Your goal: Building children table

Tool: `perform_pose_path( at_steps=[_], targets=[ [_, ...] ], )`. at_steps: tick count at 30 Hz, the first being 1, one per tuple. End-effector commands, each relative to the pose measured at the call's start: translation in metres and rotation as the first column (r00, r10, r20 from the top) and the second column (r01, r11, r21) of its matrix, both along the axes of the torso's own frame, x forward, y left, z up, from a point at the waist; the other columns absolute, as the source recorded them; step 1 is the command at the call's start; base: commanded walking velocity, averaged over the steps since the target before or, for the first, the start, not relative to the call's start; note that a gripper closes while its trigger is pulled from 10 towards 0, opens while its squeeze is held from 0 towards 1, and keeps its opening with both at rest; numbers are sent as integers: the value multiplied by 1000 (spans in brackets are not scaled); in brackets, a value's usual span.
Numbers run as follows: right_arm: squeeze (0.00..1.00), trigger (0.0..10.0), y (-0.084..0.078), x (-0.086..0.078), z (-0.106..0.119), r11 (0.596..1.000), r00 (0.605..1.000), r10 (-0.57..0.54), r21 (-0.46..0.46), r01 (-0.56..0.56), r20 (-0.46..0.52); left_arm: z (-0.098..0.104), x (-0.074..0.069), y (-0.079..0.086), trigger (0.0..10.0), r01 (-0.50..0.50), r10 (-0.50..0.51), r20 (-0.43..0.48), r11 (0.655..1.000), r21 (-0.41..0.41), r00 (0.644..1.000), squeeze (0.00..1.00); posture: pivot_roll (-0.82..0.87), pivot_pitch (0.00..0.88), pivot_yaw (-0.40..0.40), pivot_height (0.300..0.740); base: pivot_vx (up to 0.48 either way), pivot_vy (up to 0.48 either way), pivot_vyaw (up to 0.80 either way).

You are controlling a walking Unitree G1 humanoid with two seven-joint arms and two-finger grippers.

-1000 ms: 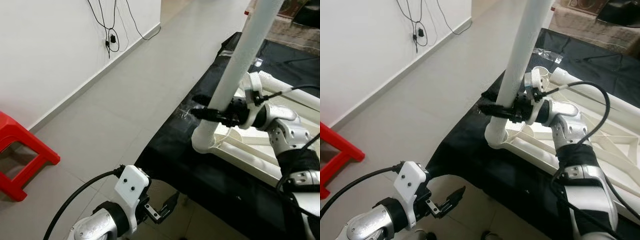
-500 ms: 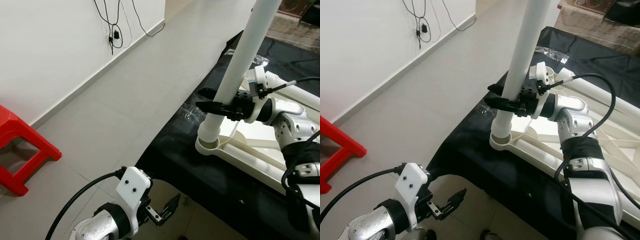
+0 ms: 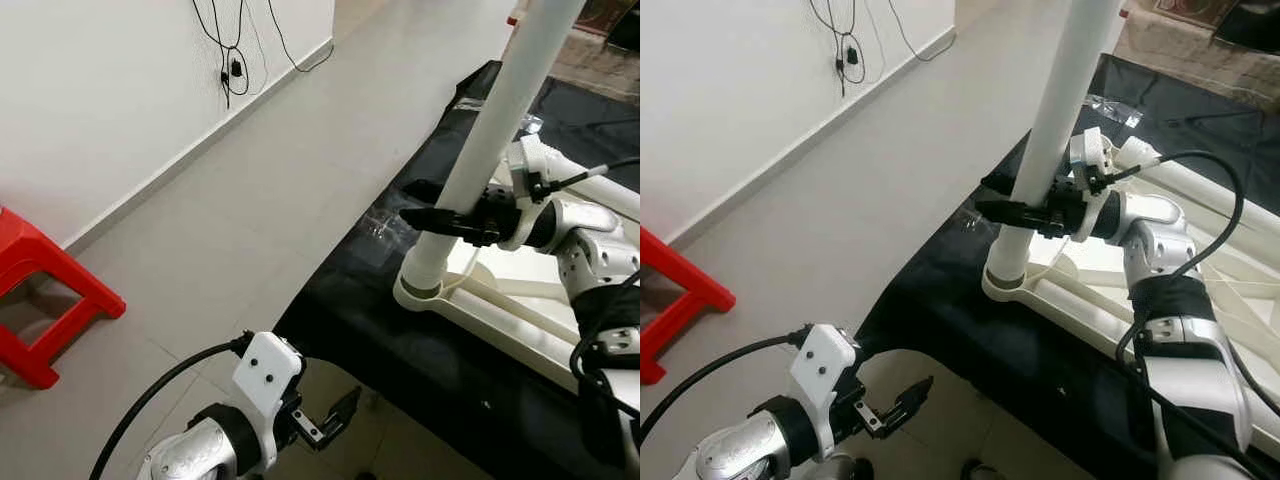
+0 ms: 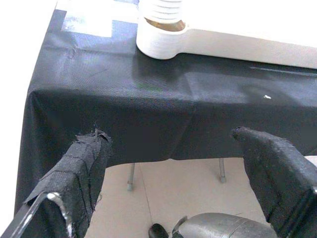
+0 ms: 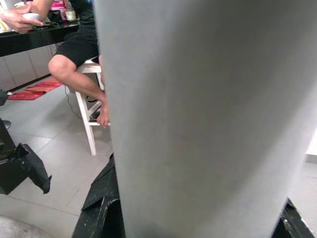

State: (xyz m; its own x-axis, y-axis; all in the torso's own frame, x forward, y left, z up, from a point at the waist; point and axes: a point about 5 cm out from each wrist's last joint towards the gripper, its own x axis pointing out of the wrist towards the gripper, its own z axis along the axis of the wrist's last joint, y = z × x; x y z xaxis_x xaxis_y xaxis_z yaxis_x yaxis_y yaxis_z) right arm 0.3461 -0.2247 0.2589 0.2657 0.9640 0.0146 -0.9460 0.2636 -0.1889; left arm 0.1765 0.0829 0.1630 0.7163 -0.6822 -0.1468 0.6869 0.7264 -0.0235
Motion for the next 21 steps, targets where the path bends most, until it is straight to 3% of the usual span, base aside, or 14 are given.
perform_pose_path(
  at_steps=[1,21],
  targets=[
    [0,10000,-9,-5,-24,999,993,-11,-46,6,-115,-1,-3,0,10000,13,-13,-15,1000,4,1000,0,228,245,-48,740,0,0,0],
    [0,10000,-1,-17,-37,994,984,86,-56,-96,-154,-1,-2,4,10000,12,-12,-15,1000,16,1000,0,235,245,-38,740,0,0,0]
  ],
)
